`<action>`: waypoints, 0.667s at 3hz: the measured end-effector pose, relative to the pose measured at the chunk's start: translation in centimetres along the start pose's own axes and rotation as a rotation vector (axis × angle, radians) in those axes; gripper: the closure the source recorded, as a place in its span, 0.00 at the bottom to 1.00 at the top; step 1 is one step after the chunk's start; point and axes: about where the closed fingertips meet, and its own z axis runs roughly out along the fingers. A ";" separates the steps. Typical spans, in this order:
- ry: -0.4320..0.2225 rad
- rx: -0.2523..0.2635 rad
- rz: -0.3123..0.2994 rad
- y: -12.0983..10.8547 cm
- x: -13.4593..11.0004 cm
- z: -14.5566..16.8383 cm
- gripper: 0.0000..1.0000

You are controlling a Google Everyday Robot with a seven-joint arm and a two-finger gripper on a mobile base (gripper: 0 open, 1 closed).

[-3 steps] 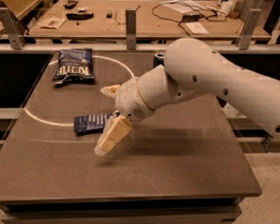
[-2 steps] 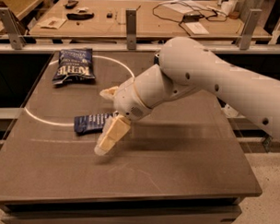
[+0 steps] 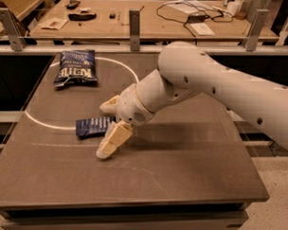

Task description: Move rxbar blueberry near redbull can

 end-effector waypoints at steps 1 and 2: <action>-0.009 0.000 -0.029 0.1 0.2 -0.1 0.41; -0.010 0.010 -0.049 0.1 0.0 -0.4 0.64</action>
Offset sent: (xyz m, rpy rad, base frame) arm 0.0015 -0.0083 0.0059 0.0152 -0.0679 0.0244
